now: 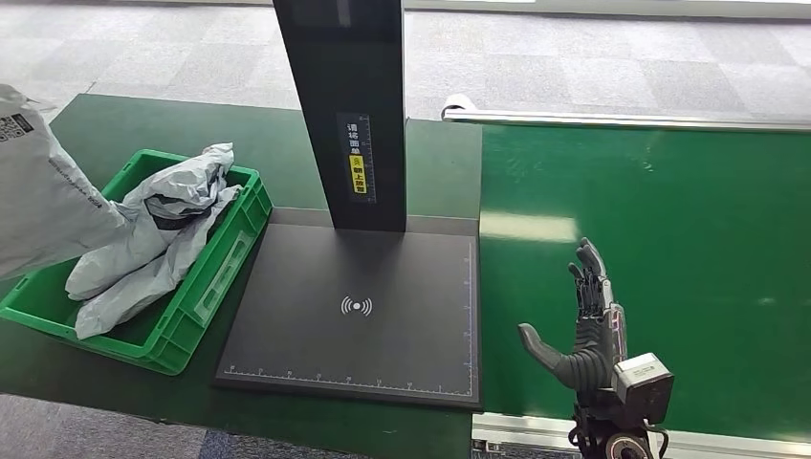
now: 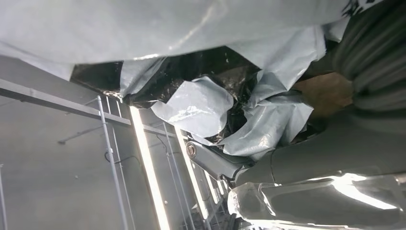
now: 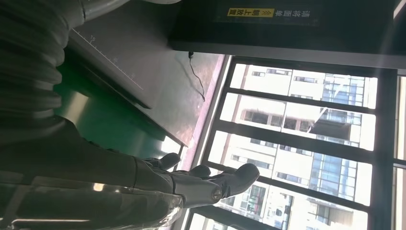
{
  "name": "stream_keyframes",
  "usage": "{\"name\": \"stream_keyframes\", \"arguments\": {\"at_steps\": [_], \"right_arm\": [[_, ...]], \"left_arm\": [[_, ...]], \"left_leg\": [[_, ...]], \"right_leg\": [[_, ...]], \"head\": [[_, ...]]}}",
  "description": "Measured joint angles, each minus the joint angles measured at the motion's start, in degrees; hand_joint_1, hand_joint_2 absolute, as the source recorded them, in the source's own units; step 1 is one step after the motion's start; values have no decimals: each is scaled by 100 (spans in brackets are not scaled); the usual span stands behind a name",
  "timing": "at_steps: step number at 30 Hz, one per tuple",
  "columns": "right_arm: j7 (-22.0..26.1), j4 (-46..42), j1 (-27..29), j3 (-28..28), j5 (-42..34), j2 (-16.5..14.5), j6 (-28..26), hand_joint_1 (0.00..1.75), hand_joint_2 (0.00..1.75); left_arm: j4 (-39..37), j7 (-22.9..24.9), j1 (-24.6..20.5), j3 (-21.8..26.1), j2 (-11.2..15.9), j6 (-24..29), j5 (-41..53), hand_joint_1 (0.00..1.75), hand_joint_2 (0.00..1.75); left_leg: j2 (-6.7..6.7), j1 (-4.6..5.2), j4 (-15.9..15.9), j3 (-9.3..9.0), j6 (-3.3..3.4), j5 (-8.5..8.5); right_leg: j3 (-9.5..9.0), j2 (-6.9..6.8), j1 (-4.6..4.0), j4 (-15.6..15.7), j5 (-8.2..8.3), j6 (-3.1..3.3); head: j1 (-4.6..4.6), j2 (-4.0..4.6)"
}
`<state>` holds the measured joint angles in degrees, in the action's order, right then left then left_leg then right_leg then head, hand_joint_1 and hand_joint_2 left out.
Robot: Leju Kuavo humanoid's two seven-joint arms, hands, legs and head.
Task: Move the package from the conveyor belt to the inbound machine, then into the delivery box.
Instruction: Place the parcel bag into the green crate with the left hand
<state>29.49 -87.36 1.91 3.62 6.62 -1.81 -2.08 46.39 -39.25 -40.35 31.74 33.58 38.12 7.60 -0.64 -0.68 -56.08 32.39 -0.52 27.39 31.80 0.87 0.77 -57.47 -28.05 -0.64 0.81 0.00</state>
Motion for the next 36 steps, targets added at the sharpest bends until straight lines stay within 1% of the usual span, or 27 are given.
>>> {"name": "stream_keyframes", "arguments": {"at_steps": [7, 10, 16, 20, 23, 25, 27, 29, 31, 34, 36], "right_arm": [[-12, 11, -19, 3, 0, 0, 2, 0, 175], [-28, 40, -50, 15, 0, -3, 5, 0, 175], [-48, 83, -81, 58, 0, -26, 7, 0, 175], [-55, 89, -93, 60, -2, -36, 7, 0, 175], [-83, 89, -90, 60, -11, -35, 7, 0, 175], [-93, 89, -82, 60, -13, -34, 7, 0, 175], [-94, 89, -70, 60, -13, -32, 7, 0, 175], [-94, 89, -62, 60, -13, -32, 6, 0, 175], [-93, 89, -61, 60, -13, -33, 5, 0, 175], [-85, 89, -74, 60, -2, -40, 3, 0, 175], [-81, 89, -88, 60, 20, -49, -1, 0, 175]], "left_arm": [[-134, -44, -144, 106, 12, 3, 163, 175, 175], [-176, -63, -265, 214, 31, 4, 395, 175, 175], [-187, -74, -335, 508, 44, 4, 1173, 175, 175], [-213, -75, -471, 794, 38, 7, 1680, 175, 175], [-302, -75, -583, 1185, 103, 5, 2073, 175, 175], [-421, -74, -609, 1399, 185, 0, 1964, 175, 175], [-549, -74, -602, 1473, 237, -14, 1672, 175, 175], [-619, -75, -569, 1435, 228, -107, 1344, 175, 175], [-609, -75, -510, 1257, 110, -321, 1000, 175, 175], [-378, -1, -349, 711, -277, -581, 788, 175, 175], [-99, 194, -198, 205, -564, -559, 777, 175, 175]], "left_leg": [[0, -1, 0, 0, -1, 0], [0, -1, 0, 0, -1, 0], [0, -1, 0, 0, -1, 0], [2, -1, 0, 1, -1, 0], [9, -1, 1, 1, -1, 0], [13, -1, 0, 0, -1, 0], [6, -2, 0, 0, -1, 0], [-1, -3, 0, 0, -1, 0], [-6, -2, -1, -1, -1, -1], [-20, -1, -7, -3, 1, -3], [-22, 0, -12, -2, 3, -4]], "right_leg": [[0, 0, -1, 0, 0, 0], [0, 0, -1, 0, 0, 0], [3, 0, -1, 0, 0, 0], [1, 1, -1, -1, 0, 0], [3, 10, -1, -1, 0, 0], [8, 14, -1, -1, 0, 0], [10, 8, -1, 0, -2, 2], [12, 1, -1, 1, -4, 4], [11, -5, 0, 2, -4, 4], [-2, -18, 0, 2, -1, 3], [-13, -20, 0, 2, 3, 1]], "head": [[-2, 0], [-2, 0], [-1, 0], [-2, 0], [-1, 0], [-1, 0], [-2, 0], [-2, 0], [0, 0], [-2, 0], [-3, 0]]}}
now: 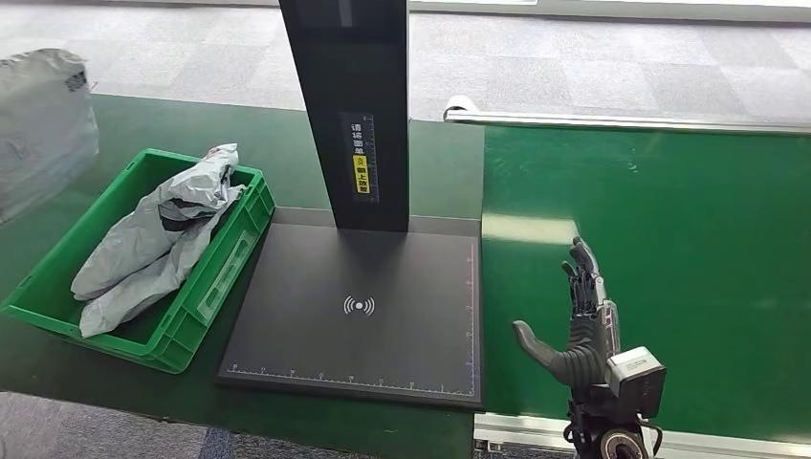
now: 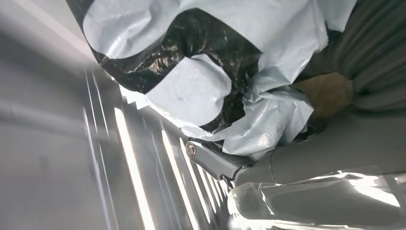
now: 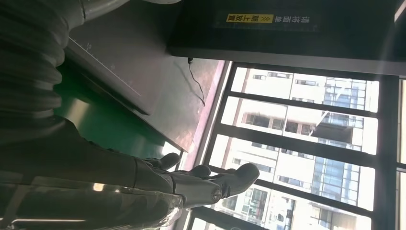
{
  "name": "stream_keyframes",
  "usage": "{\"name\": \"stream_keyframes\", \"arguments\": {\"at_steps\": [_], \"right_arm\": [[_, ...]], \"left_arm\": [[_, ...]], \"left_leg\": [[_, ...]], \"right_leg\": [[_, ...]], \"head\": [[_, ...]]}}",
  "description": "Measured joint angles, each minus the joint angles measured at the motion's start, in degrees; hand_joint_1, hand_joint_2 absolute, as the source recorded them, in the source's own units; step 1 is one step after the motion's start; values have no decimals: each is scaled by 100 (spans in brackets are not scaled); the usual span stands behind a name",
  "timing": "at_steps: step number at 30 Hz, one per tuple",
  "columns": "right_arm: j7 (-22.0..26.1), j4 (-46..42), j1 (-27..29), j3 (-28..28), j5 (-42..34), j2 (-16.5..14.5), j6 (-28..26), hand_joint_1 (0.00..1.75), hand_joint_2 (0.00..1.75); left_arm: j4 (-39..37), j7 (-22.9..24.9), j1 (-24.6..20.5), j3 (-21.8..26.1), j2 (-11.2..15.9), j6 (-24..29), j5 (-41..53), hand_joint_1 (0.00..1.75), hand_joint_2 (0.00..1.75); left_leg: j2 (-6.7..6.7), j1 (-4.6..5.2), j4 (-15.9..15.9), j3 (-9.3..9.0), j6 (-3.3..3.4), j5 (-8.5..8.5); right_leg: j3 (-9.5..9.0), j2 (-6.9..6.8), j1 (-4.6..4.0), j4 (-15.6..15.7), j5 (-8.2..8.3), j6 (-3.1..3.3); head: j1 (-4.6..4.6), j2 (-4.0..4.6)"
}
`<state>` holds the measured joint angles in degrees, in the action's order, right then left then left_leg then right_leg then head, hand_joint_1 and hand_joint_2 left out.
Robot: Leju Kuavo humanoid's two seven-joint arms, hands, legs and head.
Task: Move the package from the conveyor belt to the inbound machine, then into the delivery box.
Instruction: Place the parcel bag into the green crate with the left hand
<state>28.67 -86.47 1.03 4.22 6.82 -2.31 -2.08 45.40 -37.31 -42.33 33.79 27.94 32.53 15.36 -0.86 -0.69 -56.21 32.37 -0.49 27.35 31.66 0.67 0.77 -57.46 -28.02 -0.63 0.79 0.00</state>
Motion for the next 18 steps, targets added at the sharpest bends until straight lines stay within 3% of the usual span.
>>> {"name": "stream_keyframes", "arguments": {"at_steps": [3, 7, 18], "right_arm": [[1, -1, -7, 0, 32, -13, -6, 0, 175], [1, -1, -5, 0, 37, -23, -10, 0, 175], [1, 1, -5, 0, 38, -23, -13, 0, 175]], "left_arm": [[388, 264, 209, -711, -307, 99, -70, 175, 175], [712, 360, 355, -1229, -452, 130, -241, 175, 175], [957, 373, 449, -1575, -523, 129, -316, 175, 175]], "left_leg": [[19, 0, -4, 0, 1, 0], [28, -1, -5, 2, 1, 1], [27, -4, -3, 3, -1, 1]], "right_leg": [[-1, 15, 0, -1, 7, 0], [11, 28, -1, 0, 9, 0], [12, 28, -4, -1, 8, 2]], "head": [[-1, 0], [1, 0], [0, 0]]}}
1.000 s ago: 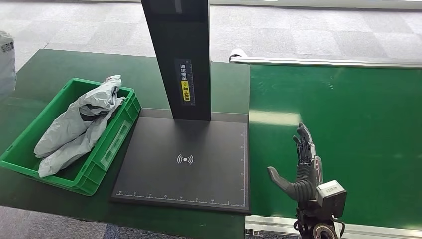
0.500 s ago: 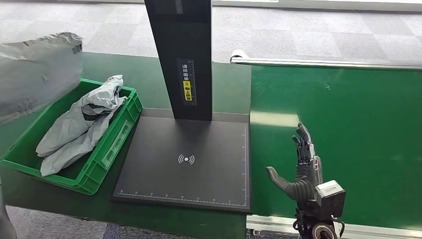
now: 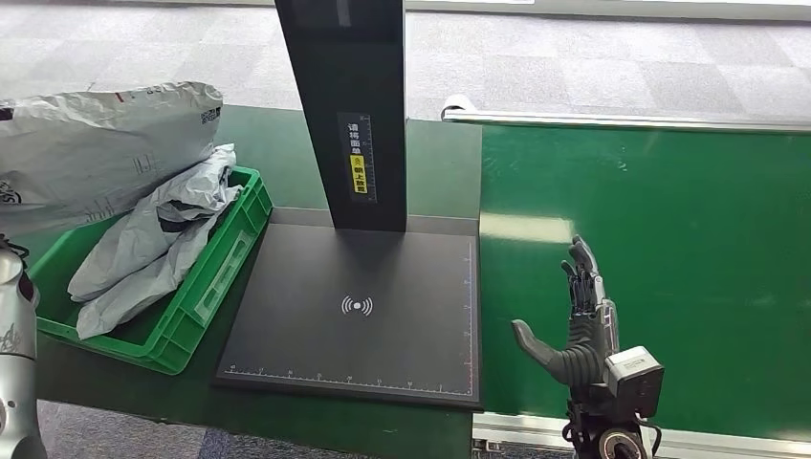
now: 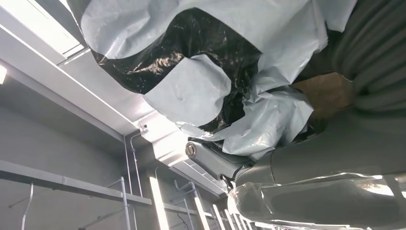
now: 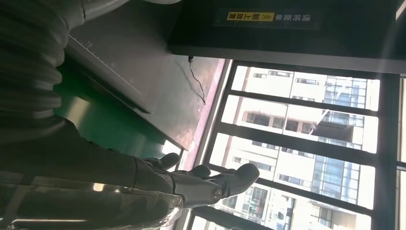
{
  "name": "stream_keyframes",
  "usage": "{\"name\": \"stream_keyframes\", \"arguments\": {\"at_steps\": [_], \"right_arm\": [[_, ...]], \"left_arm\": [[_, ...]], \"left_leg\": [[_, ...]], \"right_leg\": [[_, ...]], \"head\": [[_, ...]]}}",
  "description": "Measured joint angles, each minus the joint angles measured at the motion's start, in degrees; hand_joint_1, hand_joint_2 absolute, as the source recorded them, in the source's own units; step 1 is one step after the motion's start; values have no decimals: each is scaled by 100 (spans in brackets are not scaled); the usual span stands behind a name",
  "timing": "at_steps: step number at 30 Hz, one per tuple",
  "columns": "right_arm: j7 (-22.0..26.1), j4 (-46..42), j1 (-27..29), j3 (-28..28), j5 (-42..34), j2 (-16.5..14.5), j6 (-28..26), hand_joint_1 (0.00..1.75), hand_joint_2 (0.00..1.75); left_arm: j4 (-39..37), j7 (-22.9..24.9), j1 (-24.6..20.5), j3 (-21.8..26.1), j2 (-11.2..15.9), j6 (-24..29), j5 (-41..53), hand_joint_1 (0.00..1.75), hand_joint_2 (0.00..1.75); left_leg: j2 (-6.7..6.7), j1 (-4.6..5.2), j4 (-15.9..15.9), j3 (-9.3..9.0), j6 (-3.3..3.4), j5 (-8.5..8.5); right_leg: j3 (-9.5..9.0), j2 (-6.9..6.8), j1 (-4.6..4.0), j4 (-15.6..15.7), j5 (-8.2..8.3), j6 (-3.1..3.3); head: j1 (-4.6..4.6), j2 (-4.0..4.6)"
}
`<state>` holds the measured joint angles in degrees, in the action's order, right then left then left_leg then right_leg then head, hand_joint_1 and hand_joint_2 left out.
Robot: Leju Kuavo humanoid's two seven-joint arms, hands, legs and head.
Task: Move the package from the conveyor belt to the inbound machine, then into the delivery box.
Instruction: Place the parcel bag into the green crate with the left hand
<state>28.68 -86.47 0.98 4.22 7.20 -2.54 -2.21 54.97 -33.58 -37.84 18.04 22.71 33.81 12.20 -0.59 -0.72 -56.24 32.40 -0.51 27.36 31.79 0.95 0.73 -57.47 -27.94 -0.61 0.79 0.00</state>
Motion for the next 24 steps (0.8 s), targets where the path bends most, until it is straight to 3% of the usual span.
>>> {"name": "stream_keyframes", "arguments": {"at_steps": [6, 11, 15, 19, 24], "right_arm": [[0, -1, 0, 0, 2, 0, -1, 0, 175], [-2, -2, 5, -4, 27, 1, -31, 0, 175], [0, -6, 33, -7, 97, -1, 3, 0, 175], [-2, -7, 12, -6, 139, -2, 34, 0, 175], [-125, -30, 3, -40, 137, 7, 20, 0, 175]], "left_arm": [[27, 16, 10, -44, -3, -41, 4, 175, 175], [199, 615, 167, -397, -236, -1159, 573, 175, 175], [544, 794, 711, -1054, -638, -1583, 920, 0, 175], [941, 1168, 1199, -1810, -945, -1897, 1073, 0, 175], [1178, 2213, 1288, -2303, -935, -2301, 1420, 0, 175]], "left_leg": [[0, 1, -1, 0, 0, 0], [-17, 2, -2, -1, 1, 0], [-8, 11, -2, -3, 1, 1], [-8, 15, -3, -1, 2, 1], [-6, 11, -2, -2, 2, 1]], "right_leg": [[2, 0, 1, 0, 0, 0], [-4, -19, 3, 2, -2, -2], [-8, -13, 11, 2, -1, -3], [-6, -12, 16, 2, -1, -4], [-5, -10, 11, 1, -1, -4]], "head": [[1, 0], [2, 0], [3, 0], [2, 0], [4, 0]]}}
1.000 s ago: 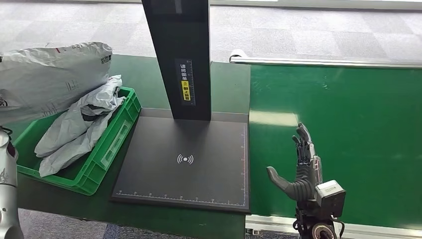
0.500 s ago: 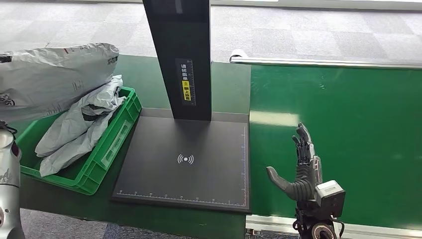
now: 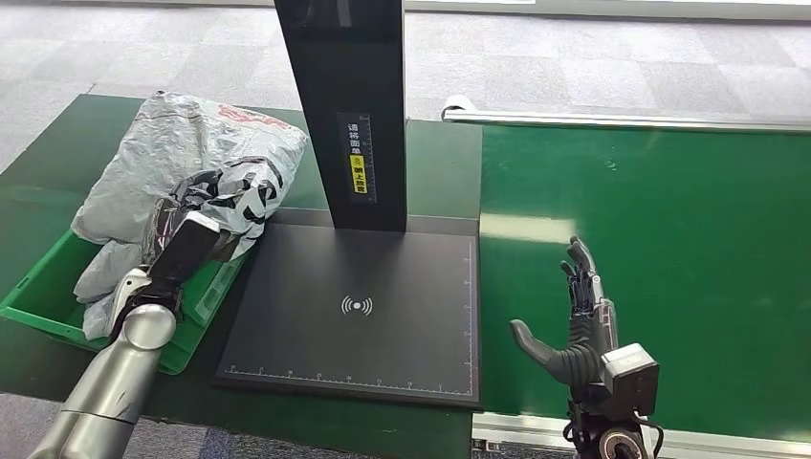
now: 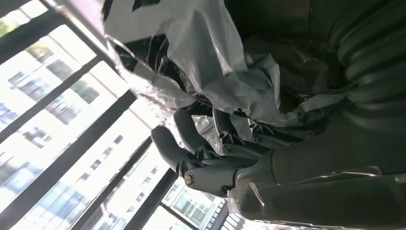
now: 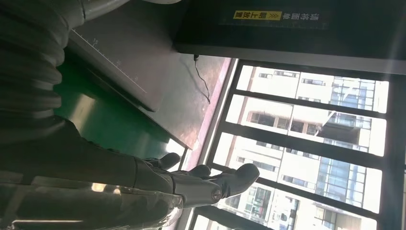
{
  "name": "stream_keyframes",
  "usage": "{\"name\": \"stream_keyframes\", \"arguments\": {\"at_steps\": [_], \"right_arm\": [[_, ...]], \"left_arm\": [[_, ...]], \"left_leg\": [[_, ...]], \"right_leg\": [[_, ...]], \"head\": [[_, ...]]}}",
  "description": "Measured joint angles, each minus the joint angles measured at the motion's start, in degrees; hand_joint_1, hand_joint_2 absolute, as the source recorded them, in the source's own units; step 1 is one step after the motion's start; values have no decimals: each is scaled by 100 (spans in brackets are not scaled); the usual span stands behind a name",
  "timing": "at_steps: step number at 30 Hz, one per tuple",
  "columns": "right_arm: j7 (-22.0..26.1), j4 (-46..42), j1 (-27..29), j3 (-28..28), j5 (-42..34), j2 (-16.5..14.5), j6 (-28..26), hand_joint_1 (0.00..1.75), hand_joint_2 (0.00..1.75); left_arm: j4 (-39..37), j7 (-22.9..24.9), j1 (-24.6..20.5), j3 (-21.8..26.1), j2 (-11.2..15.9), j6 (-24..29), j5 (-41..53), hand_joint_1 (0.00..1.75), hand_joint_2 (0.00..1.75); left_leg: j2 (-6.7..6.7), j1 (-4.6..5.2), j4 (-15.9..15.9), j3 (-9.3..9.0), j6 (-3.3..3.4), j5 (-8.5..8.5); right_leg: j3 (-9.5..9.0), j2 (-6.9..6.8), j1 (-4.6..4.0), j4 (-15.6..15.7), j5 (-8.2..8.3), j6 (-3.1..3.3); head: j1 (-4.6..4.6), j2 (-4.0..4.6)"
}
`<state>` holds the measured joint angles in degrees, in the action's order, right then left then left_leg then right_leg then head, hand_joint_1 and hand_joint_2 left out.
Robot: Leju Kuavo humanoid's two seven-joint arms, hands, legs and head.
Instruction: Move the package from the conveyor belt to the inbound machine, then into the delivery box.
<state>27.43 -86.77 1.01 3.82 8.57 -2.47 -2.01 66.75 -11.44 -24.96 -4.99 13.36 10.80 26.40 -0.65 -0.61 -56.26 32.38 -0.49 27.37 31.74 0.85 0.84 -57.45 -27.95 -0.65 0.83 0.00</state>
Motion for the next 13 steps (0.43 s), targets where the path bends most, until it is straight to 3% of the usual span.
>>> {"name": "stream_keyframes", "arguments": {"at_steps": [2, 7, 13], "right_arm": [[-31, -3, 3, -20, -1, 10, 0, 0, 175], [-50, -3, 8, -28, -16, 44, -1, 0, 175], [-68, -63, 115, -37, -36, 82, -29, 0, 175]], "left_arm": [[-2, 253, -5, -50, 93, -93, 96, 0, 175], [79, 177, 117, -50, 244, -189, -61, 0, 175], [867, 124, 604, 133, 222, -363, -297, 0, 175]], "left_leg": [[4, -5, 0, -1, -1, 0], [3, -8, 1, 0, -1, -1], [3, -4, 0, 4, 0, 2]], "right_leg": [[1, 4, -5, -1, 0, 1], [1, 4, -8, -3, 0, 1], [6, 4, -4, -1, -1, 0]], "head": [[-1, 0], [-2, 0], [-2, 0]]}}
